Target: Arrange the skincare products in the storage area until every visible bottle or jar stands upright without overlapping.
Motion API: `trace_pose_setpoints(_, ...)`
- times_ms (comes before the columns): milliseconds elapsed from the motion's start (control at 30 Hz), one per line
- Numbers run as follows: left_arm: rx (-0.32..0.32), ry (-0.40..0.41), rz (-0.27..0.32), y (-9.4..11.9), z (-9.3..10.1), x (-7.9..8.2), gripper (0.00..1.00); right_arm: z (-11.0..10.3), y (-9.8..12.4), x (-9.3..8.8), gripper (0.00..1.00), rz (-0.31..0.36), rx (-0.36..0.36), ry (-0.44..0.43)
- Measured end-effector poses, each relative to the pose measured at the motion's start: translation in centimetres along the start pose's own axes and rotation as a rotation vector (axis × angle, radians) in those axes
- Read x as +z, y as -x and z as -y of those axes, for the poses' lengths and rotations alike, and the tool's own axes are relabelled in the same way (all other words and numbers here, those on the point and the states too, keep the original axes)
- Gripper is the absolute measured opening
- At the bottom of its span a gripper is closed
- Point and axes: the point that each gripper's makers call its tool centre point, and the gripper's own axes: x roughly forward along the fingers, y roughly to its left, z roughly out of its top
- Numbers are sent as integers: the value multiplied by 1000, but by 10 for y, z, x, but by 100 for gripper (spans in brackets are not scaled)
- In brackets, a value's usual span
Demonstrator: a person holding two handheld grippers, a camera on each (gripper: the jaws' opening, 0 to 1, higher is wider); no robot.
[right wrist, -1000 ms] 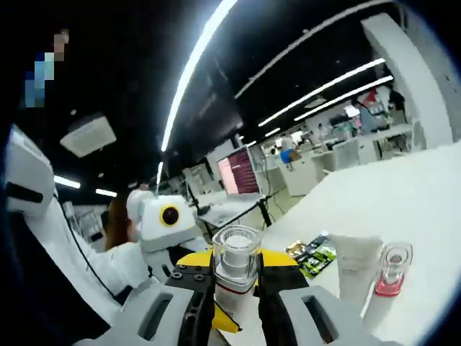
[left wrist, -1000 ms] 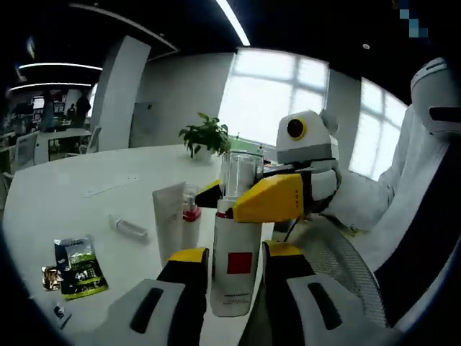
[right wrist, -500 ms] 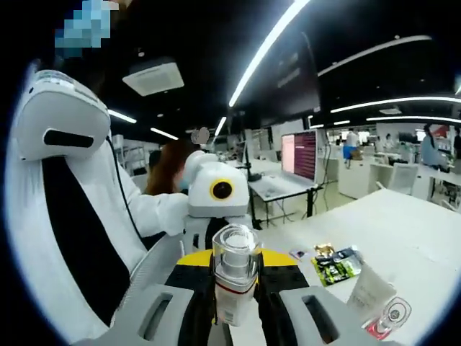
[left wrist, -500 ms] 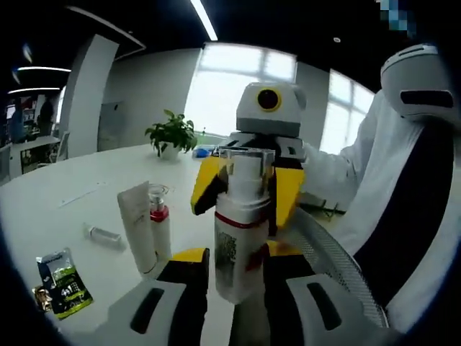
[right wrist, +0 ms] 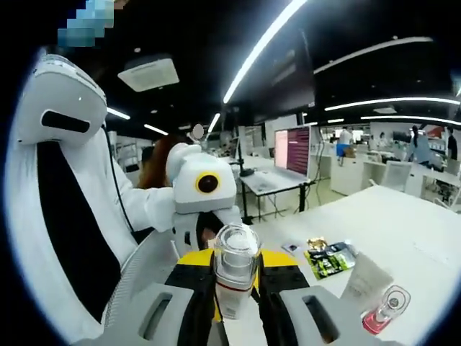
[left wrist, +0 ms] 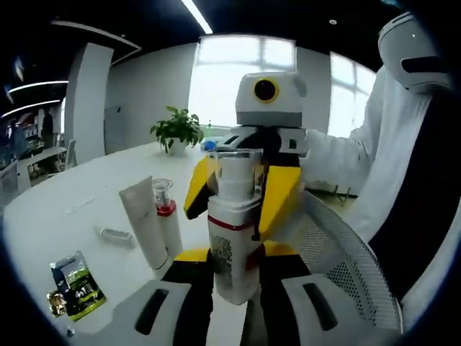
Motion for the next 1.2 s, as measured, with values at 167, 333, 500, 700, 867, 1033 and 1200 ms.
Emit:
trace_pose_setpoints(167, 49, 36, 50, 0, -10, 7, 20, 7, 0, 8, 15, 56, -71, -45)
trace_pose_setpoints(333, 117, 27, 46, -6, -16, 6, 20, 17, 3, 18, 15, 120, -148, -104)
trace_pose_setpoints(500, 104, 38, 48, -10, -12, 1, 20, 14, 2, 16, 14, 112, -141, -81)
trace_pose_setpoints(700, 84, 37, 11, -15, -12, -13, 21, 11, -1, 2, 12, 59, -110, -50)
trace_pose_setpoints(867, 88, -10, -10, -21, -17, -27, 24, 9, -6, -12, 12, 8, -98, 16)
trace_pose_setpoints(1033, 85, -34, -67, -22, -22, -41, 27, 9, -6, -25, 12, -1, -67, 46)
trace_pose_setpoints(1200, 63, -78, -112, -28, -23, -46, 27, 10, -11, -37, 12, -21, -43, 75)
